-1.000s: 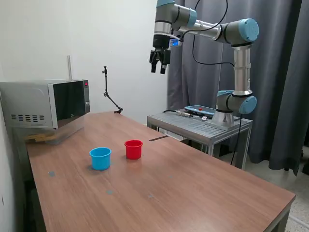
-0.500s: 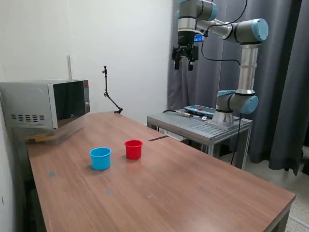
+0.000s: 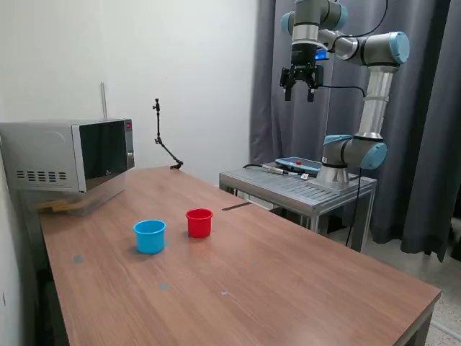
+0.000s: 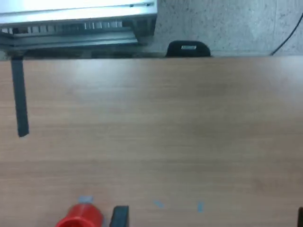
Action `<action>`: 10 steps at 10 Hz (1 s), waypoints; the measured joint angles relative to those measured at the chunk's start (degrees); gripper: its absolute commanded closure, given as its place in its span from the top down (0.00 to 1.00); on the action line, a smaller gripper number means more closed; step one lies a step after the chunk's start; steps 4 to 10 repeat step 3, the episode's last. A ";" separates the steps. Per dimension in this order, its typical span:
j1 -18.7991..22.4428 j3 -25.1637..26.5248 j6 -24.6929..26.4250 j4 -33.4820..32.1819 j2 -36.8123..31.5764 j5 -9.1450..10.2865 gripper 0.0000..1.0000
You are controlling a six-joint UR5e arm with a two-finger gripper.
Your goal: Place red objects in the red bin, and blue objects in the blue bin.
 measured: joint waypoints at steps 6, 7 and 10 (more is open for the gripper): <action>3.86 1.50 0.39 4.06 -1.32 0.14 1.00; 3.86 1.50 0.39 4.06 -1.32 0.14 1.00; 3.86 1.50 0.39 4.06 -1.32 0.14 1.00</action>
